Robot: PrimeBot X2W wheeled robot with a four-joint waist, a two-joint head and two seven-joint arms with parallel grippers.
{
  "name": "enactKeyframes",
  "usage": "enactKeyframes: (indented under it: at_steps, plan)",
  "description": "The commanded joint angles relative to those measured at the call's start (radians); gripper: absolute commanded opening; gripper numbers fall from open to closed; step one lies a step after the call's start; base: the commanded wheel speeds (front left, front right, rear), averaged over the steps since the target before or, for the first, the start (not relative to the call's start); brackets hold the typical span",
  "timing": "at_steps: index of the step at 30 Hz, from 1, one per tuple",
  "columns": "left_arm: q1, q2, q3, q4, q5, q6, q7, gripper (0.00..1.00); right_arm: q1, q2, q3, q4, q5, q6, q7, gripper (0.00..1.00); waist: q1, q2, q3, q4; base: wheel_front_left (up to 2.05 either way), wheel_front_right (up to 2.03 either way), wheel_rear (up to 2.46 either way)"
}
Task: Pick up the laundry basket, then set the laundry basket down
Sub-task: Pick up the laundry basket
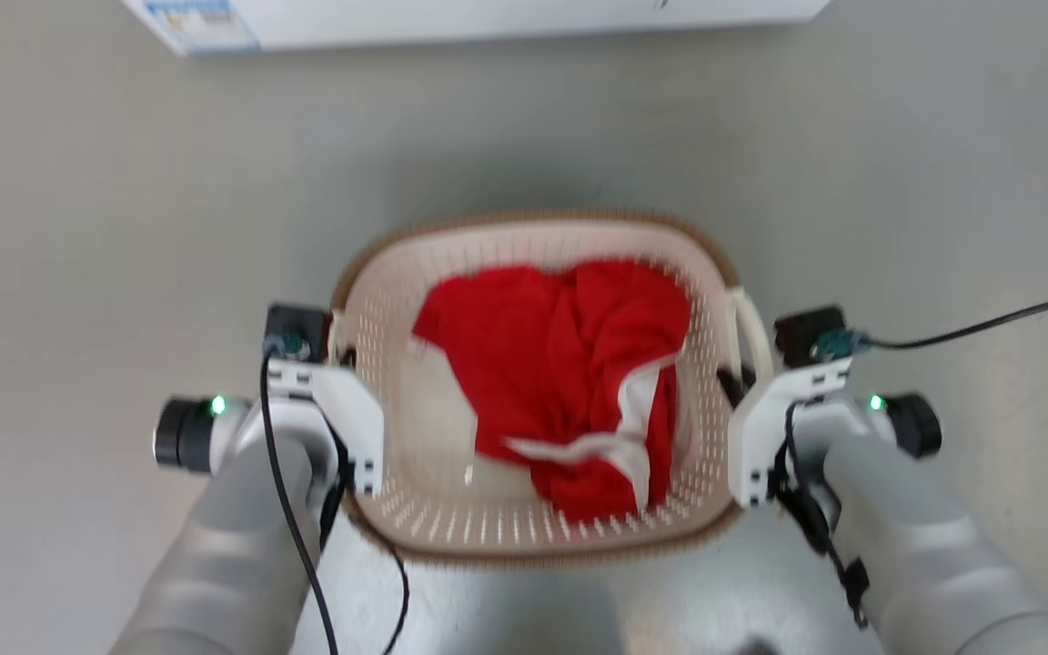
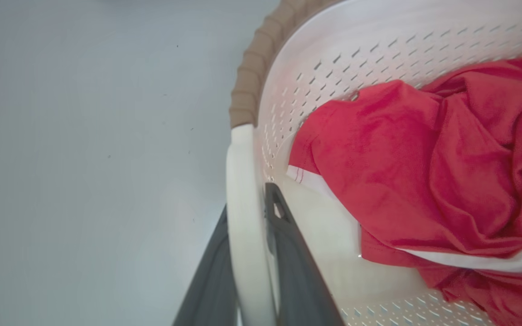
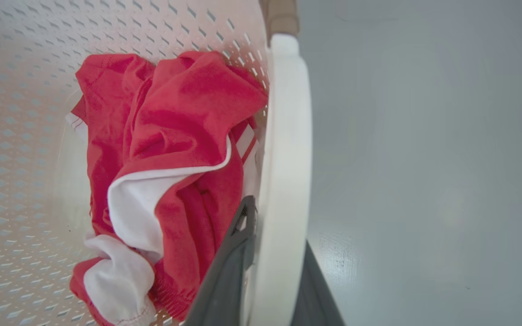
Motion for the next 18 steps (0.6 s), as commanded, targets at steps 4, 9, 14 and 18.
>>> enactKeyframes:
  at_steps: [4, 9, 14, 18]
  plan:
    - [0.070, 0.026, 0.008, -0.014, -0.014, 0.009, -0.004, 0.00, 0.096, 0.021, 0.067, -0.015, 0.030, 0.009, 0.054, 0.00, 0.0000, 0.0000, -0.163, -0.052, 0.00, 0.00, 0.00]
    - [0.143, 0.020, -0.004, -0.014, -0.026, 0.003, 0.010, 0.00, 0.153, 0.021, 0.107, -0.021, 0.078, 0.009, 0.113, 0.00, 0.0000, 0.0000, -0.275, -0.079, 0.00, 0.00, 0.00]
    - [0.205, 0.015, -0.016, -0.014, -0.039, 0.003, 0.019, 0.00, 0.207, 0.021, 0.147, -0.026, 0.117, 0.009, 0.157, 0.00, 0.0000, 0.0000, -0.371, -0.096, 0.00, 0.00, 0.00]
    - [0.254, 0.013, -0.040, -0.014, -0.049, -0.004, 0.037, 0.00, 0.255, 0.021, 0.181, -0.030, 0.153, 0.009, 0.198, 0.00, 0.0000, 0.0000, -0.448, -0.090, 0.00, 0.00, 0.00]
